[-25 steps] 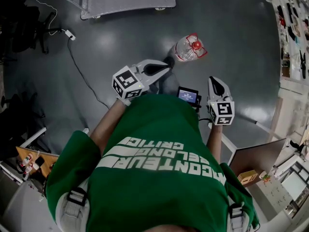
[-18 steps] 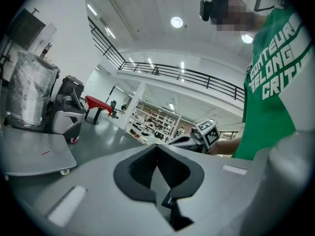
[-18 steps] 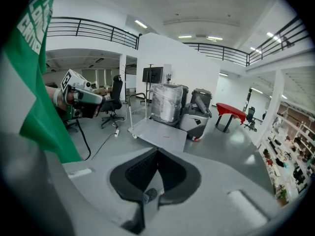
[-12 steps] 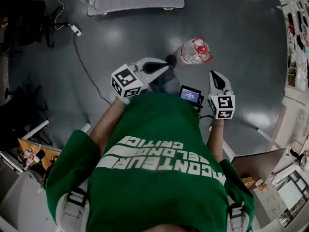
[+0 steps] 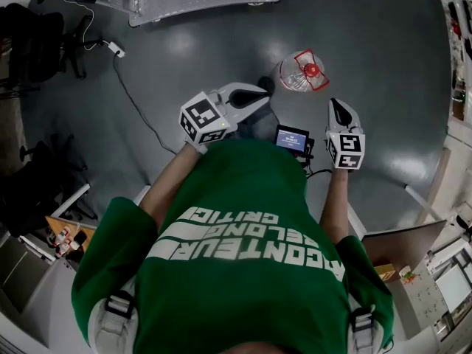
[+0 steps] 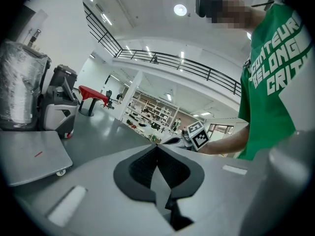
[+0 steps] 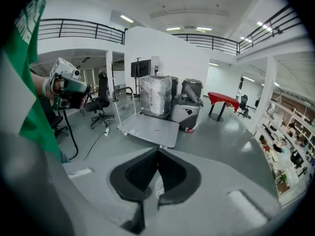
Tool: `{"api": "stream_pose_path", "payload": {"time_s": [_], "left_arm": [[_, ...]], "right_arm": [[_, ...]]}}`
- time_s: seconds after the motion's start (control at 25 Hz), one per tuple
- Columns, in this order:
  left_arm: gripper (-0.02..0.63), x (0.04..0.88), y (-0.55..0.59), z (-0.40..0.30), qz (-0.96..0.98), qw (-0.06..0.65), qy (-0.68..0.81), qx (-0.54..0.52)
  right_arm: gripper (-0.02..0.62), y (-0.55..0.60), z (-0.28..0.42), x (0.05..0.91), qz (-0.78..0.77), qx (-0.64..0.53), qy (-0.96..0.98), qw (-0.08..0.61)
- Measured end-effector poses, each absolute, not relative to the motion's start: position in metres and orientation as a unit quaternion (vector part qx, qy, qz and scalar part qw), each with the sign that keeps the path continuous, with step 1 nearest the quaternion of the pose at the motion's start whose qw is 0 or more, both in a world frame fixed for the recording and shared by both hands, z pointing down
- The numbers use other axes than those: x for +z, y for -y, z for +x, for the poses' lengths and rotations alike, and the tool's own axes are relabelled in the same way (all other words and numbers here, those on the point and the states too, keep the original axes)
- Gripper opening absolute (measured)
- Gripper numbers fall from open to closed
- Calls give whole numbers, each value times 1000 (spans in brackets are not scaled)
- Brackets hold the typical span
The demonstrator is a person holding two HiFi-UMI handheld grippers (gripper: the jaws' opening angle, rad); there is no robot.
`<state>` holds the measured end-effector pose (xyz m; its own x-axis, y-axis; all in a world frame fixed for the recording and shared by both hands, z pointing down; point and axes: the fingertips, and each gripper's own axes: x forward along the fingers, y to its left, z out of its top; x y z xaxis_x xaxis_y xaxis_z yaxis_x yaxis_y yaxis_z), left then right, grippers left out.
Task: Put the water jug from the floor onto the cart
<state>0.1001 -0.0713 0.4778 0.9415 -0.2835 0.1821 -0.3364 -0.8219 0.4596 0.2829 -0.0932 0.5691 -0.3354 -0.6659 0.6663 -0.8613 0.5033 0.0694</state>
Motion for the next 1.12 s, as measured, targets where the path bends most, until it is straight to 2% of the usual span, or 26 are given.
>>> {"api": "stream_pose_path", "payload": {"time_s": [0.36, 0.44, 0.56, 0.84, 1.12], "left_arm": [[8, 509, 107, 148, 950, 276, 110, 95], [8, 518, 114, 156, 949, 281, 104, 101], [8, 533, 119, 166, 944, 294, 96, 114], [8, 553, 127, 189, 939, 310, 69, 133], [8, 597, 144, 197, 930, 323, 53, 166]], "right_arm": [[-5, 136, 310, 648, 459, 176, 791, 363], [59, 143, 314, 669, 456, 187, 787, 372], [71, 149, 320, 701, 450, 206, 779, 385], [173, 157, 326, 773, 420, 249, 766, 419], [176, 176, 336, 834, 418, 269, 750, 436]]}}
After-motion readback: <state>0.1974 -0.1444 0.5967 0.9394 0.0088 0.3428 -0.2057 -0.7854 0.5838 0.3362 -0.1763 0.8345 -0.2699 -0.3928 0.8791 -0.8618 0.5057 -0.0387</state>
